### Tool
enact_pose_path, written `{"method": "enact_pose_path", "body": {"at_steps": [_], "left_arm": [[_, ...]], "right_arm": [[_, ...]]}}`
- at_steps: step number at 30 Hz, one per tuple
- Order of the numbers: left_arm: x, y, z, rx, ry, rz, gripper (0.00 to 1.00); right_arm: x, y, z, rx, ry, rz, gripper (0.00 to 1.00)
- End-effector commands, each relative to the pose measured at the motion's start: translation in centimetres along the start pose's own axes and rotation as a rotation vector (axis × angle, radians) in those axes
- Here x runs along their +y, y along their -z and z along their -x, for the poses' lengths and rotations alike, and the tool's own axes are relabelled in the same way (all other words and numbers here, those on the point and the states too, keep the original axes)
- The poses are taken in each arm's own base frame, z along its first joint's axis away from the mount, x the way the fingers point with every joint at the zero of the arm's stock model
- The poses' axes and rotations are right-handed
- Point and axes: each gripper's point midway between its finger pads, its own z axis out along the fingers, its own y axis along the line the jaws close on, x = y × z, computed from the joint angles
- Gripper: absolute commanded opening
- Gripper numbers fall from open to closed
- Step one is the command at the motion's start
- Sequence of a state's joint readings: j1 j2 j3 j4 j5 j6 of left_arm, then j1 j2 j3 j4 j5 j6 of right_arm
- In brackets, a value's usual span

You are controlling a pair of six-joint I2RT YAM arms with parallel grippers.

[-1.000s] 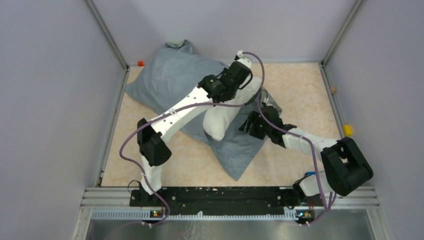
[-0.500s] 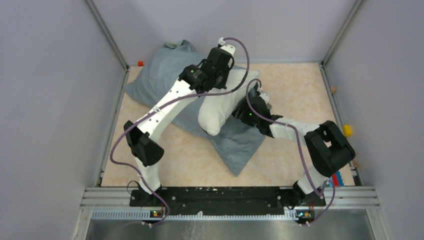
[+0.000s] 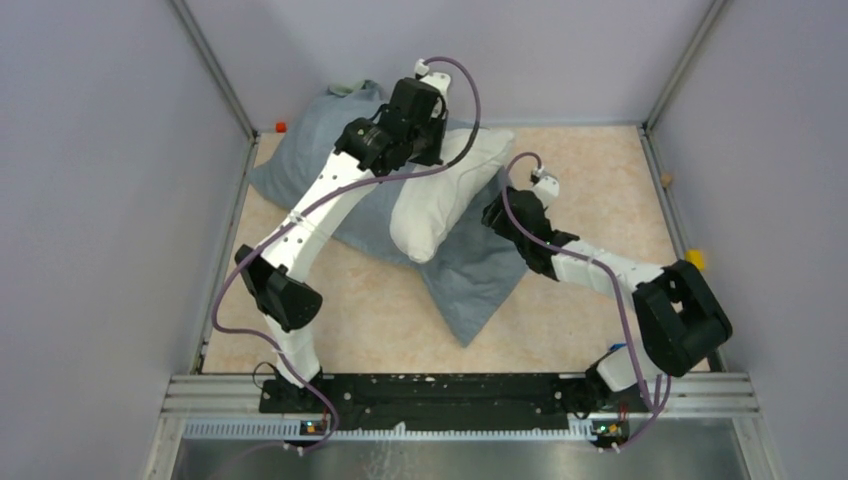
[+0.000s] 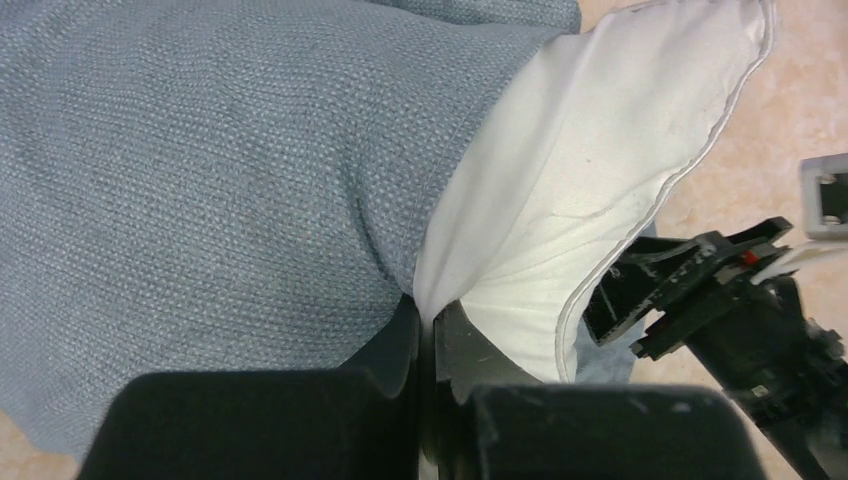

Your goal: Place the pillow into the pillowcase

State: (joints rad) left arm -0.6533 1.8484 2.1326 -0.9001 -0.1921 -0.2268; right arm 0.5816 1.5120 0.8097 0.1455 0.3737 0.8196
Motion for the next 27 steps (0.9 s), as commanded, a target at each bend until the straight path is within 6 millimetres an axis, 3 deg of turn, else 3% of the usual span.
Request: {"method": "enact_pose_path", "body": {"at_steps": [1, 5, 13, 18, 23, 27], "left_arm": [[-0.8, 6.0, 7.6, -0.256, 0.077, -0.096, 0.00], [-1.0, 6.7, 8.3, -0.269, 0.083, -0.124, 0.00], [-1.1, 7.5, 9.1, -0.279, 0.099, -0.175, 0.00], [-0.4, 8.2, 9.4, -0.286, 0.107, -0.181, 0.00], [-0.2, 8.9, 9.6, -0.291, 0.128, -0.234, 0.00], [-0.6, 9.2, 10.0, -0.300, 0.149, -0.277, 0.00]], "right_arm": [[0.7, 1.3, 4.9, -0.155, 0.008, -0.013, 0.62], [1.8, 0.6, 5.9, -0.184, 0.012, 0.037, 0.66], [4.3, -2.3, 5.9, -0.177, 0.012, 0.086, 0.65], [4.5, -3.7, 6.2, -0.175, 0.007, 0.071, 0.53], [7.0, -1.2, 7.5, -0.224, -0.062, 0.243, 0.56], [9.0, 0.8, 7.1, -0.238, -0.127, 0.359, 0.60]]}}
